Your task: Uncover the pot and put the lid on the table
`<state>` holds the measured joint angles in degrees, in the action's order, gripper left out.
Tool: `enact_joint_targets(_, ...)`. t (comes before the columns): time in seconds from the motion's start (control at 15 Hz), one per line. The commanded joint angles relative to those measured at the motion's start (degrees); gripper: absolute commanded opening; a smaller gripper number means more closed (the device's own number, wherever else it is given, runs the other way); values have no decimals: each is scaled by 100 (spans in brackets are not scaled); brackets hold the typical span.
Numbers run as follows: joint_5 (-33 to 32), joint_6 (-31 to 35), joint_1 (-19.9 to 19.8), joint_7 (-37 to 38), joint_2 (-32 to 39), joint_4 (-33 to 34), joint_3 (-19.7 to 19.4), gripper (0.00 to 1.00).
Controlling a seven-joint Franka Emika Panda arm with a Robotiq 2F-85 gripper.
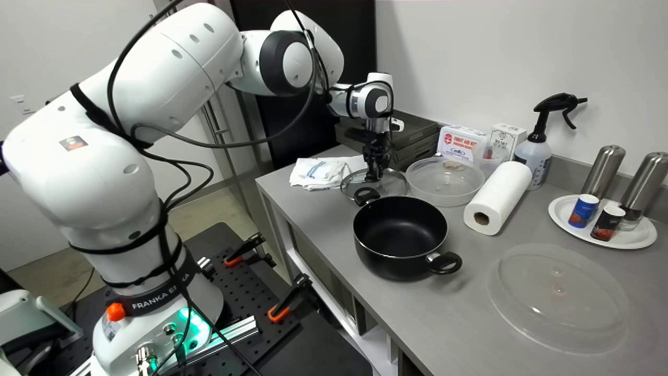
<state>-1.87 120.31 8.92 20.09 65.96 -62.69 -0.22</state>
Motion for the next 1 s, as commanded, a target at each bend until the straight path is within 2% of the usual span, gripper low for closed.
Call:
enact_joint_targets(0.0, 122, -288, 25, -26, 131, 391, -20, 25)
enact_joint_targets(0.07, 123, -295, 24, -25, 138, 404, -20, 40)
enact_joint_targets(0.13, 126, -299, 23, -25, 136, 402, -18, 74)
enact_joint_targets(0.2, 128, -303, 21, -30, 134, 400, -15, 75)
enact_joint_targets(0.4, 141, -333, 15, -29, 126, 446, -6, 96)
enact_joint_targets(0.53, 150, -365, 13, -28, 129, 495, -2, 100)
enact_joint_targets(0.93, 141, -347, 58, 2, 24, 448, 0, 100)
